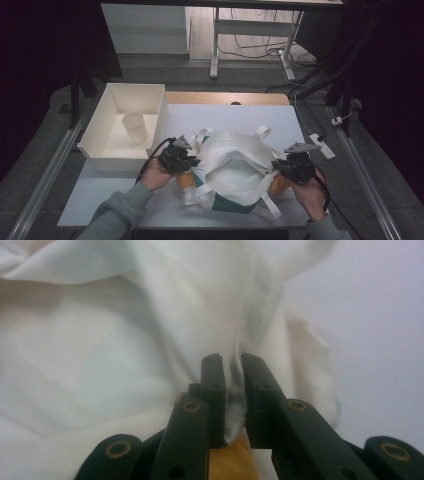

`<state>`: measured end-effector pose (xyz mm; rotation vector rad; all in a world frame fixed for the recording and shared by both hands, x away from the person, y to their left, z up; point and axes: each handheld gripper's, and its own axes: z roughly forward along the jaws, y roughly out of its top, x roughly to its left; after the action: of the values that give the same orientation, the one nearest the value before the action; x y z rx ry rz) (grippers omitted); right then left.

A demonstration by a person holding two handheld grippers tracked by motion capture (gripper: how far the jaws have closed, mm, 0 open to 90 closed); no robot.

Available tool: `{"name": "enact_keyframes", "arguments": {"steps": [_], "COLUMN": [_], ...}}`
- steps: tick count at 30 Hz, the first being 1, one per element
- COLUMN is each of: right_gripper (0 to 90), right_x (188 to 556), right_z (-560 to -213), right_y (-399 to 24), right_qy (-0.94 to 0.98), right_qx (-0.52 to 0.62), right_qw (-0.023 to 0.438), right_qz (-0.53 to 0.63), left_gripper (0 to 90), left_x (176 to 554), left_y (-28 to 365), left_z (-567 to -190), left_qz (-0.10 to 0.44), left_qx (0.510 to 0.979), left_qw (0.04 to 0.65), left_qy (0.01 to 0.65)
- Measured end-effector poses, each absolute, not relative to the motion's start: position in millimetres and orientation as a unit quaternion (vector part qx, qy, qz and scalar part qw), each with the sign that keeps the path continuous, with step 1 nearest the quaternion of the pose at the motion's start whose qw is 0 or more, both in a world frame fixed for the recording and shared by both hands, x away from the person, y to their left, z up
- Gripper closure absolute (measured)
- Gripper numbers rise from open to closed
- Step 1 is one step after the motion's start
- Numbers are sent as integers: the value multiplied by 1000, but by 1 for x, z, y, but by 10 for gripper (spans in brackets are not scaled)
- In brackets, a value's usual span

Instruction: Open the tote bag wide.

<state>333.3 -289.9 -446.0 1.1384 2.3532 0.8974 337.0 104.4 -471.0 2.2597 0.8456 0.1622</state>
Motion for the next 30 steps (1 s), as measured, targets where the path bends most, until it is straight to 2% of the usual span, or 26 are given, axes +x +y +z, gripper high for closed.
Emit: {"name": "enact_keyframes", "arguments": {"steps": [4,9,13,16,18,22,26,30], "right_gripper": [811,796,649,539,503,476,462,459], "right_x": [336,335,331,325,322,322,337,351], "right_z": [-458,-461,-455,-444,-434,-422,-423,-425], "right_y": [-297,-292,-292,-293,-293,-294,-299,-303], "right_qy": [835,842,840,829,824,819,814,810], "right_qx": [416,404,390,375,361,345,350,353], "right_qw": [167,171,182,185,190,195,169,169], "right_qz": [319,313,330,371,393,414,431,438], "left_gripper": [822,788,538,428,382,352,349,354], "left_x": [335,334,332,330,330,332,337,338], "left_y": [105,98,100,103,103,104,105,109], "left_z": [-481,-482,-478,-470,-464,-456,-450,-447], "left_qz": [51,57,66,73,79,86,93,98], "left_qx": [878,881,869,861,857,854,849,847], "left_qw": [349,349,376,394,403,410,414,416], "left_qy": [323,314,315,314,311,310,313,315]}}
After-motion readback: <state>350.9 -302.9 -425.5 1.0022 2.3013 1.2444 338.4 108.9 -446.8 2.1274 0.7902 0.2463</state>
